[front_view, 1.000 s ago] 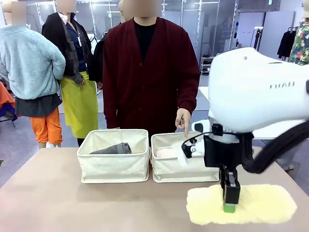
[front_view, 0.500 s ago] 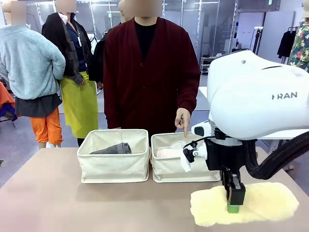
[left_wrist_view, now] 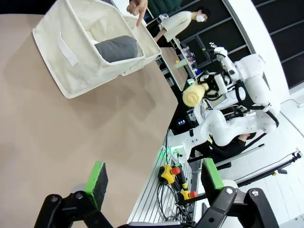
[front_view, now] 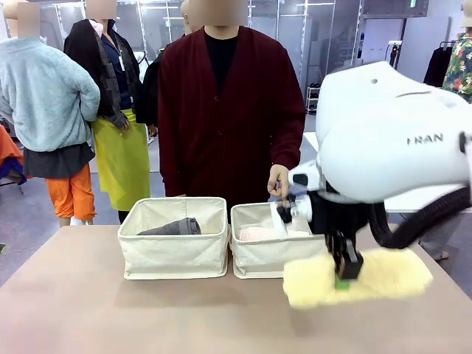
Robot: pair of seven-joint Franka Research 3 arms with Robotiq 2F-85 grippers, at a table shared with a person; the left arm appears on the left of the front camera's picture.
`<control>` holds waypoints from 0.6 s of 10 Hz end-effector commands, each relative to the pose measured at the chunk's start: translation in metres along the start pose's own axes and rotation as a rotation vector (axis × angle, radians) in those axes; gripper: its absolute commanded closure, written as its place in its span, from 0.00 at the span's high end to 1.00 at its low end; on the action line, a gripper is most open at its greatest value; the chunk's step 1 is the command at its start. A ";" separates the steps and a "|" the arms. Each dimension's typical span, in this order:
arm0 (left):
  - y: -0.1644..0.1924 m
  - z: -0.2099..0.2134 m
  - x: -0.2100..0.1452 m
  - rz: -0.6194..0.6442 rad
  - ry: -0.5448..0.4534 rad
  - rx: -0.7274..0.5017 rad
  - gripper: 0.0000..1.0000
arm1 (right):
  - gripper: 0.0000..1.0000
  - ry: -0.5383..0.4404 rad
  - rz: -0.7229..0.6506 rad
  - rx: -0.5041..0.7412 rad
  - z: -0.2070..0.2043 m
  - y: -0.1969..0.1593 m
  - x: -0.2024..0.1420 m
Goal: Divide the towels into two baskets.
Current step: Pick up one hotel-folded towel from the bottom of the table and place it in the Fabric basket indicated by the person.
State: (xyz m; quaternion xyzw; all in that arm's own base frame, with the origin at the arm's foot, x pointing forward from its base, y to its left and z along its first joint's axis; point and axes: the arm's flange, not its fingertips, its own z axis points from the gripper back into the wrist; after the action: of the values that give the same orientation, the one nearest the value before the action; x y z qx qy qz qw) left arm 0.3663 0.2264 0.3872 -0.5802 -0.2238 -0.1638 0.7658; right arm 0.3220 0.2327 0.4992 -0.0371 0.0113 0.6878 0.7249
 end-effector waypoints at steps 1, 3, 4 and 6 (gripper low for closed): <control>-0.002 0.002 -0.003 0.002 0.005 0.000 1.00 | 0.37 -0.049 0.016 -0.037 0.025 -0.058 0.003; -0.002 0.002 -0.003 0.002 0.005 0.000 1.00 | 0.37 -0.067 0.048 -0.036 0.043 -0.109 0.016; -0.002 0.002 -0.003 0.002 0.005 0.000 1.00 | 0.37 -0.043 0.033 -0.042 0.045 -0.137 0.025; -0.002 0.002 -0.003 0.002 0.005 0.000 1.00 | 0.37 -0.060 -0.013 -0.028 0.035 -0.185 0.045</control>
State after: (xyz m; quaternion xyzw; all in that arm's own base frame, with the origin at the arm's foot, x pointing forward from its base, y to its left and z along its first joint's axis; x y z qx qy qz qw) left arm 0.3663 0.2263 0.3871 -0.5803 -0.2236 -0.1638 0.7658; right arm 0.4904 0.2575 0.5322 -0.0246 -0.0289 0.6874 0.7253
